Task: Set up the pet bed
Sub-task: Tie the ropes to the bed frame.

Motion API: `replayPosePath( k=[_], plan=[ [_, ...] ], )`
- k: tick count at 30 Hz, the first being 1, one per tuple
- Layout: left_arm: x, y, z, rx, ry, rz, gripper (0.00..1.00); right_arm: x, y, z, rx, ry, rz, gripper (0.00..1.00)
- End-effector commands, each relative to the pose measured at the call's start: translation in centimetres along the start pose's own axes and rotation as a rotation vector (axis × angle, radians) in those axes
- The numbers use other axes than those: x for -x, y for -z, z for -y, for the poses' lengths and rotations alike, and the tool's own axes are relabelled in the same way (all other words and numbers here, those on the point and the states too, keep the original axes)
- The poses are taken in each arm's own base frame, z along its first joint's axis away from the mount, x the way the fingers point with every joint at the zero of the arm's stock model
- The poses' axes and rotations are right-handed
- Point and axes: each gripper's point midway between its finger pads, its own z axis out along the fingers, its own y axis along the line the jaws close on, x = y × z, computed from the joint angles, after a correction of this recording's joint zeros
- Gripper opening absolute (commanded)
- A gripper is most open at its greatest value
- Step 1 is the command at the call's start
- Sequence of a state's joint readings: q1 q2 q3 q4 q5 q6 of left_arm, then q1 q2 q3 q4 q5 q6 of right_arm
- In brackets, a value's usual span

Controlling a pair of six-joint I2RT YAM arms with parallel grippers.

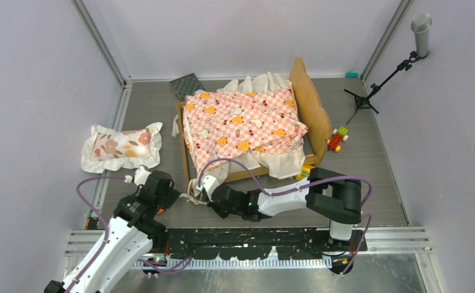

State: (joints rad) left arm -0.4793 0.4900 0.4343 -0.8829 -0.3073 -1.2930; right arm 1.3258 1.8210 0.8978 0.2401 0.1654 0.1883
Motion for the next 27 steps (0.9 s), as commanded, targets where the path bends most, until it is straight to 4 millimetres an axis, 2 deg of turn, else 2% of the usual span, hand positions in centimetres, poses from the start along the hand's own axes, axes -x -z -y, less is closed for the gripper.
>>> replayPosePath(
  k=[1,10,15,21,27],
  plan=[
    [1.3,0.8,0.9,-0.029,-0.010,0.046,0.00,-1.0,2.1,2.8,-0.180,-0.111,-0.045,0.01],
    [3.3,2.9,2.4,-0.077,-0.042,0.104,0.00,-3.1,4.1,6.6,-0.425,-0.230,-0.083,0.01],
    [4.8,5.0,3.9,-0.128,-0.075,0.140,0.00,-3.3,4.6,7.6,-0.459,-0.261,-0.074,0.01],
    [7.5,7.5,3.3,-0.111,-0.058,0.246,0.00,-3.3,4.2,8.5,-0.483,-0.277,-0.077,0.01],
    [9.5,8.8,3.1,-0.067,-0.080,0.323,0.00,-3.5,4.4,10.3,-0.539,-0.306,-0.086,0.01]
  ],
)
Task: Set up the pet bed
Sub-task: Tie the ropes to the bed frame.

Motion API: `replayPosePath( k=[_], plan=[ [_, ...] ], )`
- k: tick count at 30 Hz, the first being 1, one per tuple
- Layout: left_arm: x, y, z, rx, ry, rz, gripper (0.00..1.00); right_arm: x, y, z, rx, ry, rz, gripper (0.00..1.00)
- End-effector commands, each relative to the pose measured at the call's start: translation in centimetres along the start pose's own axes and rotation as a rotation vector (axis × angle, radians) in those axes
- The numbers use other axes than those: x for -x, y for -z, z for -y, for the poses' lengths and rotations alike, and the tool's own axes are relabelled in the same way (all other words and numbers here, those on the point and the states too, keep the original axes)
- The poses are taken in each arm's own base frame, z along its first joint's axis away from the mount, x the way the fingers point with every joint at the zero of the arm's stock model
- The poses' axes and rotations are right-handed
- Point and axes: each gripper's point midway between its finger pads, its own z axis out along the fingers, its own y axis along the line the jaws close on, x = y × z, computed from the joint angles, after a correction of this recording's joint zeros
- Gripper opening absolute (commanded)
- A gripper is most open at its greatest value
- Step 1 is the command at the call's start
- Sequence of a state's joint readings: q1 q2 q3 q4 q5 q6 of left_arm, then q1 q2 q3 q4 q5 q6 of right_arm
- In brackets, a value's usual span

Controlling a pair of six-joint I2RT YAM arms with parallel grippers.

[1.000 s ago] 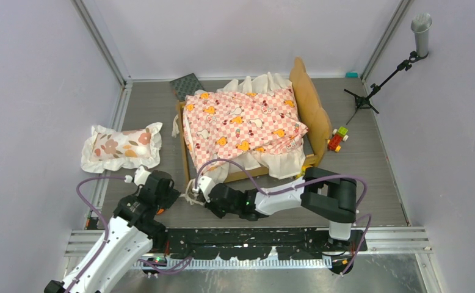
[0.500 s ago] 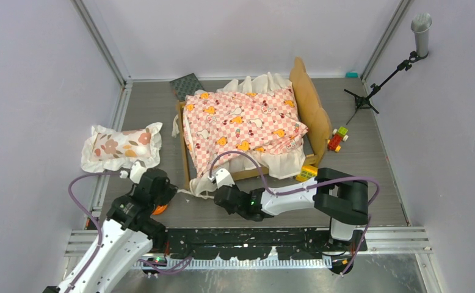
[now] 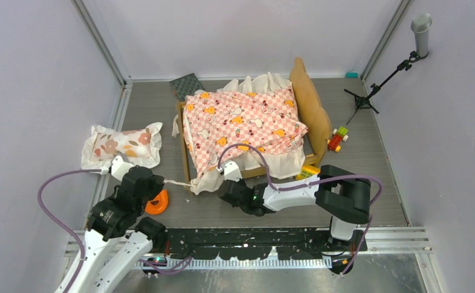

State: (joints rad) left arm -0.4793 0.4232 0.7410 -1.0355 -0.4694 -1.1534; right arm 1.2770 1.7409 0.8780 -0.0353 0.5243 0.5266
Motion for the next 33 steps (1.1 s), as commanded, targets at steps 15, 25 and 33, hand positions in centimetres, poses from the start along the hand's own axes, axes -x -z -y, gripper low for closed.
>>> replayPosePath(
  k=[15,25,33],
  plan=[
    [5.3,1.9,-2.1,0.183,-0.069,0.188,0.00,-1.4,-0.1,5.7,-0.202,-0.032,-0.054,0.01],
    [5.2,2.5,-3.3,0.193,-0.051,0.195,0.00,-1.8,0.0,6.7,-0.220,-0.060,-0.063,0.01],
    [-0.1,0.7,-3.4,0.113,0.012,0.017,0.00,-1.6,0.3,4.7,-0.101,0.002,-0.104,0.14]
  ],
)
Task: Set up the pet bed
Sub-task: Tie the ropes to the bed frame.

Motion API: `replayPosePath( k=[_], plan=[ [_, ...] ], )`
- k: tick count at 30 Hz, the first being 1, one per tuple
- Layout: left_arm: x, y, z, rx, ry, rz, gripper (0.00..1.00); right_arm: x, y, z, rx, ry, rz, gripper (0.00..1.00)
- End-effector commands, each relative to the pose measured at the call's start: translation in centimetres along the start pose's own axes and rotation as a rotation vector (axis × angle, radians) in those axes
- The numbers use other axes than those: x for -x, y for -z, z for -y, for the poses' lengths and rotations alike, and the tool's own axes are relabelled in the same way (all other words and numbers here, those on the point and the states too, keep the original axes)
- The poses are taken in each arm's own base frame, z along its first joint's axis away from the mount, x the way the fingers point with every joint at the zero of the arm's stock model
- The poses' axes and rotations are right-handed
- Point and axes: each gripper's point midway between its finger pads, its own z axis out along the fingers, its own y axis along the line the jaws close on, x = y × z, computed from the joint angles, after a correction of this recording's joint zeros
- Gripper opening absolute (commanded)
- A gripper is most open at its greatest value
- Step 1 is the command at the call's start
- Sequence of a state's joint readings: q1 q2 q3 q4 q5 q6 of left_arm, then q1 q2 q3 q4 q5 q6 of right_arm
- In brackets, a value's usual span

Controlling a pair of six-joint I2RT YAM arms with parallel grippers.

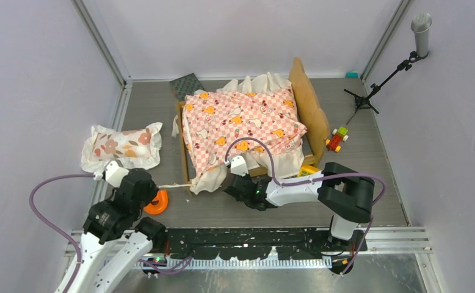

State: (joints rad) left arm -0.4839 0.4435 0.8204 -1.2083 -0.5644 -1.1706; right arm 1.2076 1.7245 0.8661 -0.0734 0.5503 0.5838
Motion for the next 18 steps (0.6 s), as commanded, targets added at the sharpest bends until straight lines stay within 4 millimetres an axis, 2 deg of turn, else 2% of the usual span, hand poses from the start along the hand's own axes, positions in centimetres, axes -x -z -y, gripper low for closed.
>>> replayPosePath(
  k=[1,3,6,8,11,14,18],
  plan=[
    [-2.7,-1.3,-0.8,-0.017,0.068,-0.054,0.00,-1.7,1.0,1.7,-0.007,0.094,-0.085,0.18],
    [-4.2,-1.8,-1.2,-0.021,0.104,-0.098,0.02,-1.2,1.6,1.5,0.011,0.088,-0.071,0.24],
    [-5.7,-2.1,-1.5,-0.032,0.131,-0.141,0.17,-0.7,2.8,1.0,0.069,0.093,-0.068,0.34],
    [-5.8,-2.1,-1.8,-0.034,0.138,-0.142,0.26,-0.2,3.8,0.5,0.113,0.106,-0.064,0.42],
    [-5.2,-1.7,-1.8,-0.041,0.144,-0.121,0.33,0.9,5.9,-0.6,0.191,0.138,-0.034,0.47],
    [-4.5,-1.3,-1.6,-0.052,0.144,-0.104,0.33,2.4,8.2,-2.2,0.284,0.202,0.038,0.48],
    [-4.5,-1.2,-0.9,-0.089,0.134,-0.111,0.10,4.6,10.3,-3.5,0.360,0.279,0.171,0.48]
  ],
)
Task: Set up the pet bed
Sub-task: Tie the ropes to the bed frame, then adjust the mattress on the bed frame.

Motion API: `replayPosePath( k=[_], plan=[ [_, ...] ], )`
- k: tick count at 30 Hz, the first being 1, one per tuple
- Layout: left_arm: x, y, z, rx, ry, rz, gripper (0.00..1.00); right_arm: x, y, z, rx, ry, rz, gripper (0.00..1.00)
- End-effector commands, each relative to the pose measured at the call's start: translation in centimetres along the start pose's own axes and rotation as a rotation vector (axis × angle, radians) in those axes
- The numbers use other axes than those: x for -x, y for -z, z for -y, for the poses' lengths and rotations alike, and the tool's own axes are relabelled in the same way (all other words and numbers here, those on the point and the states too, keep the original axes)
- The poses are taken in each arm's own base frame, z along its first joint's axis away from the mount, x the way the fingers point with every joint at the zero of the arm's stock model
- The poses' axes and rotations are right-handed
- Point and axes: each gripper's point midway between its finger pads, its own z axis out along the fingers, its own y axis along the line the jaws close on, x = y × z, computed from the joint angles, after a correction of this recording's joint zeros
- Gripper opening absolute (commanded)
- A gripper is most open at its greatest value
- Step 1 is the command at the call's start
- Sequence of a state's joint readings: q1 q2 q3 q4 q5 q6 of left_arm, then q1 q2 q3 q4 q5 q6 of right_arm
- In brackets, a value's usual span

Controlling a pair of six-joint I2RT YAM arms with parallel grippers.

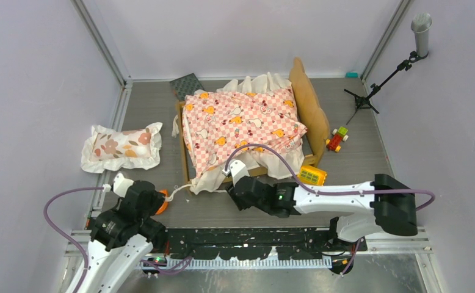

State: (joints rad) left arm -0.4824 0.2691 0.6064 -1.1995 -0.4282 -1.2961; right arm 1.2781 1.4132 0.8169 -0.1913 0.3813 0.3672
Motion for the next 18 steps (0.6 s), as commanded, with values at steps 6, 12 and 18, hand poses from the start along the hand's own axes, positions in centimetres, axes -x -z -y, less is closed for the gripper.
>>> replayPosePath(
  k=[6,12,18],
  plan=[
    [-0.4,0.9,1.4,-0.090,0.028,-0.037,0.00,5.6,2.6,-0.6,0.039,0.101,0.234,0.47],
    [-2.9,0.8,1.3,-0.111,0.053,-0.153,0.00,5.7,2.8,-0.2,0.023,0.092,0.246,0.46],
    [-5.7,0.5,0.8,-0.093,0.028,-0.282,0.00,5.8,3.4,0.3,0.014,0.078,0.269,0.46]
  ],
)
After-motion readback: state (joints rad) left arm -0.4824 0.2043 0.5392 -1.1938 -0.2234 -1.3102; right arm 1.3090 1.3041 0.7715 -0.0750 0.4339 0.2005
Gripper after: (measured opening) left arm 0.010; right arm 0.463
